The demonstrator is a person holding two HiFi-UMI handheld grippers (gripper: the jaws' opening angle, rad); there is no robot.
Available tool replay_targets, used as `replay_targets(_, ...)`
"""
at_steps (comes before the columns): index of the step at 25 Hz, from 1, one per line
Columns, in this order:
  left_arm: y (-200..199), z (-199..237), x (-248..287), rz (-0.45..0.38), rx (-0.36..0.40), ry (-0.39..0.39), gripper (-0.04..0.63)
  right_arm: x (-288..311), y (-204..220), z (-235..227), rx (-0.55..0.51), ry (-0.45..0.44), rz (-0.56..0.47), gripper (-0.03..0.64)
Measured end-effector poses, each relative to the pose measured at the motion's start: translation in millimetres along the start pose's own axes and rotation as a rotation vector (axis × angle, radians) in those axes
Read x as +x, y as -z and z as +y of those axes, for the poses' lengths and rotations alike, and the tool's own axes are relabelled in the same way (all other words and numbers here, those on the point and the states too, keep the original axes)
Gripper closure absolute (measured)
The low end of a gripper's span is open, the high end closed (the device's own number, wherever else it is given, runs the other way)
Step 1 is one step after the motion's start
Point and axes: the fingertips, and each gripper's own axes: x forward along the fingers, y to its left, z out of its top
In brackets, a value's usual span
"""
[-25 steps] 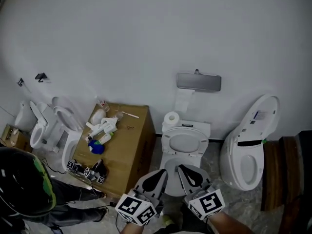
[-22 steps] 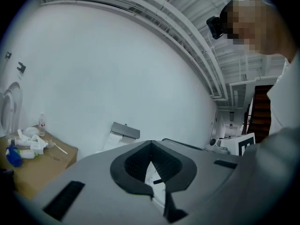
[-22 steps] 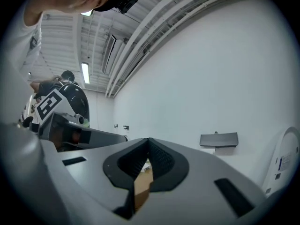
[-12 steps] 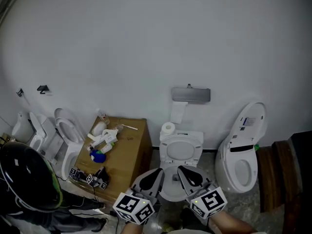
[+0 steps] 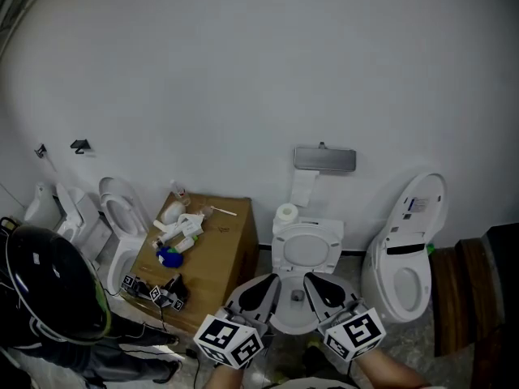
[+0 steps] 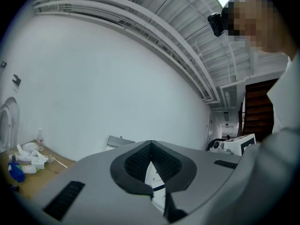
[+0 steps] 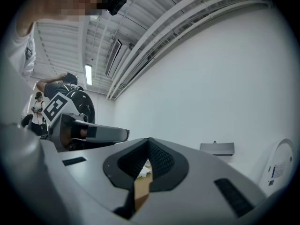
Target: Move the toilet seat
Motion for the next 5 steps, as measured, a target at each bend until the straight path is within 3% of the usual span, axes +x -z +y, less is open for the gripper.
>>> replay_targets(5,7.4,3.0,-2.6,0.005,-0.012,-0.014,0.586,-0.7,3.0,3.7,-0.002,-0.014,0.005,0.604)
